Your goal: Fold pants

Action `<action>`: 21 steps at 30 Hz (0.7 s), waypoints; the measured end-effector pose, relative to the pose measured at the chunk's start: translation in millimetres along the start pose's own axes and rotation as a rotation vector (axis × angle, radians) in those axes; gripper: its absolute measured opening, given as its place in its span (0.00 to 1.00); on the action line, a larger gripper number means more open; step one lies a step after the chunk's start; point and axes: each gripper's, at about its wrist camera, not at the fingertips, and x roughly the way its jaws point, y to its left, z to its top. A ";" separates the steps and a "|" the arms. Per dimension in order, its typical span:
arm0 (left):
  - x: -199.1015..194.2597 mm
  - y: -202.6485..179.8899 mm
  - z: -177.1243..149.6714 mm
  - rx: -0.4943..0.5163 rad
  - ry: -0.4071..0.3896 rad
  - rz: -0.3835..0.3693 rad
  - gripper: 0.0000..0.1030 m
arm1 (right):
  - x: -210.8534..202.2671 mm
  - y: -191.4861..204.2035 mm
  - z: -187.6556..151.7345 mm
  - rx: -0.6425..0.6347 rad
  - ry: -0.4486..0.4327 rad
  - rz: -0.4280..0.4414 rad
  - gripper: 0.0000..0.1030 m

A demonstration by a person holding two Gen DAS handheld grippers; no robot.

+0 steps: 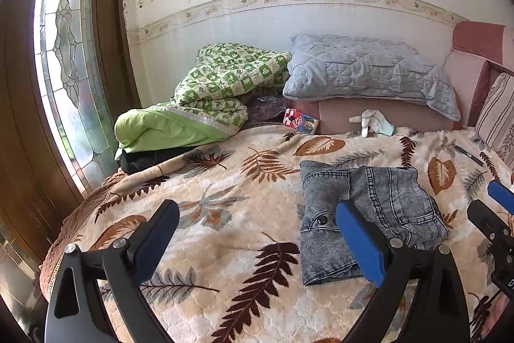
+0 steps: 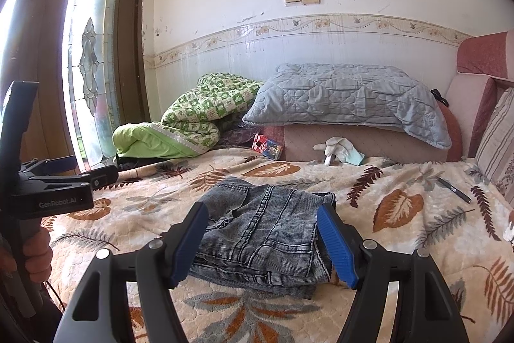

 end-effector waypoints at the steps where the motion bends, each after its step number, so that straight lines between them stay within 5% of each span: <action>1: -0.3 -0.1 -0.1 -0.001 0.001 -0.001 0.95 | 0.0 0.1 0.0 0.000 0.000 0.000 0.71; 21: -2.8 -0.3 -0.5 0.000 0.002 -0.004 0.95 | -0.6 1.4 -0.6 -0.012 0.000 0.007 0.71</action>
